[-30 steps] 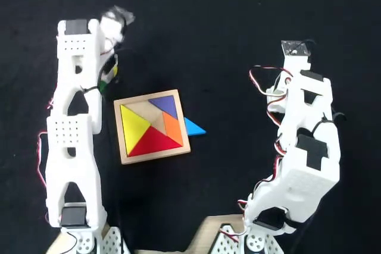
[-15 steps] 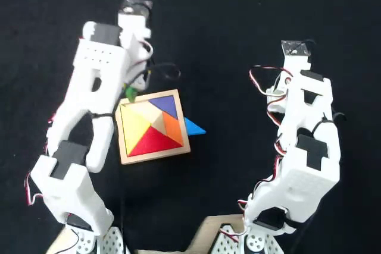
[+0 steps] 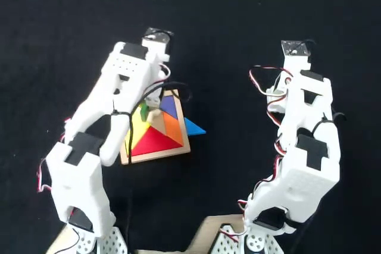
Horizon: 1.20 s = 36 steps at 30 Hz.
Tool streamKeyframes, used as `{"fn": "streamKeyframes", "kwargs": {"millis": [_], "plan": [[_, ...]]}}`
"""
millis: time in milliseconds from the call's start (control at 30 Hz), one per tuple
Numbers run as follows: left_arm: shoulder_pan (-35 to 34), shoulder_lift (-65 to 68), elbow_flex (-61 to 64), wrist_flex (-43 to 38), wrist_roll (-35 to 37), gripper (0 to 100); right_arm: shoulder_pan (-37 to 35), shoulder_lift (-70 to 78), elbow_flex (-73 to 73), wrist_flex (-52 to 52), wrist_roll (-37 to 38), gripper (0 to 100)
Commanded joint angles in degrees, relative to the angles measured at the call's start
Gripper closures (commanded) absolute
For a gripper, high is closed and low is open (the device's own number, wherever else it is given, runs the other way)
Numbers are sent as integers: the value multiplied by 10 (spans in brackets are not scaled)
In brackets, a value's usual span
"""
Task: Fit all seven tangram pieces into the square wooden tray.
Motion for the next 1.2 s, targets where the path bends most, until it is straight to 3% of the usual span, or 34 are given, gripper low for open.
{"fn": "streamKeyframes", "kwargs": {"millis": [0,1167], "plan": [[14,0,-8,-9,5,971,-21,-24,1,-8,5,987],[44,52,-25,-42,-32,971,-21,-24,1,-8,5,987]]}}
